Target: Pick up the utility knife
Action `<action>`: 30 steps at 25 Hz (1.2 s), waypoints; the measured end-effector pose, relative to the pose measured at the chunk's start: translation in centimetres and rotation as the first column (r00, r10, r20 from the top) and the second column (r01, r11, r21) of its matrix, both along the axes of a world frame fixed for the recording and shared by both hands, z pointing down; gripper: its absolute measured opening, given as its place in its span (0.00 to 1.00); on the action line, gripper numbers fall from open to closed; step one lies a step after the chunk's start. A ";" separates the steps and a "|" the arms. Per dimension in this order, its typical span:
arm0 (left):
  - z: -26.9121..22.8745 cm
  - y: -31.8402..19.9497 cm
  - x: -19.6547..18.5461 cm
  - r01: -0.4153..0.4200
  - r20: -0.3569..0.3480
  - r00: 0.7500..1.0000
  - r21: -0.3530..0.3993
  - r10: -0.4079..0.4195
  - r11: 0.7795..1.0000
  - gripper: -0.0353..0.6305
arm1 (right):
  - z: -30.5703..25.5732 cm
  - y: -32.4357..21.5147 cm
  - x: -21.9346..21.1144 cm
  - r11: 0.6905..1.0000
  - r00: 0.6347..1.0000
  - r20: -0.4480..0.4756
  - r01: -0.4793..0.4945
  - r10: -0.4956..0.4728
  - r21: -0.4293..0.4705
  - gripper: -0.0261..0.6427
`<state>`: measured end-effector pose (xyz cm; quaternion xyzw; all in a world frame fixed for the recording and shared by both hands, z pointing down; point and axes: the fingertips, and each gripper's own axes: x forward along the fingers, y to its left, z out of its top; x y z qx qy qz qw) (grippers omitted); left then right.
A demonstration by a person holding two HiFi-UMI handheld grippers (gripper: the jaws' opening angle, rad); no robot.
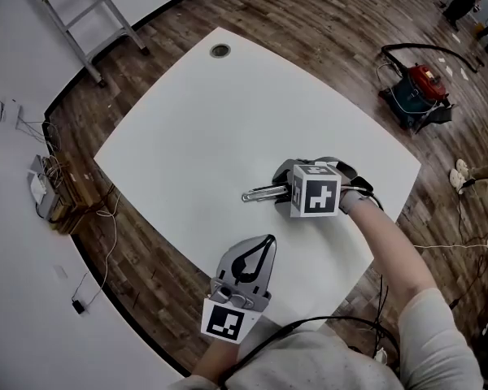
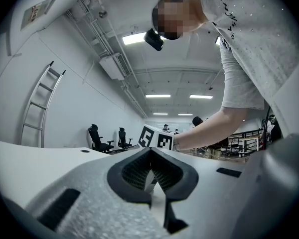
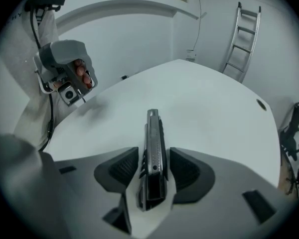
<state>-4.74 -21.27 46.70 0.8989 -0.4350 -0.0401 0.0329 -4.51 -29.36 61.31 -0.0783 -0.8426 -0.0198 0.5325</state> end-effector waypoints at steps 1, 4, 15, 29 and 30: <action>0.0 -0.1 -0.1 0.004 -0.004 1.000 0.002 -0.004 1.000 0.06 | 0.1 0.0 0.0 1.000 1.000 -0.009 0.009 -0.009 -0.002 0.31; -0.1 -0.3 -0.3 0.008 -0.007 1.000 0.008 -0.008 1.000 0.06 | 0.1 0.0 -0.1 0.999 0.999 -0.039 0.033 -0.033 -0.007 0.31; 0.4 -0.6 -1.3 0.034 -0.010 0.999 -0.009 -0.034 0.999 0.06 | -0.3 0.4 -0.5 0.999 0.997 -0.066 0.050 -0.050 0.000 0.24; -0.9 1.1 -1.5 0.072 -0.011 0.997 -0.011 -0.072 0.997 0.06 | -6.5 2.8 1.5 0.986 0.975 0.149 -0.166 0.166 -0.011 0.24; -1.0 1.2 -1.6 0.077 -0.007 0.997 -0.011 -0.077 0.997 0.06 | -7.0 3.0 1.5 0.980 0.965 0.175 -0.195 0.196 -0.022 0.24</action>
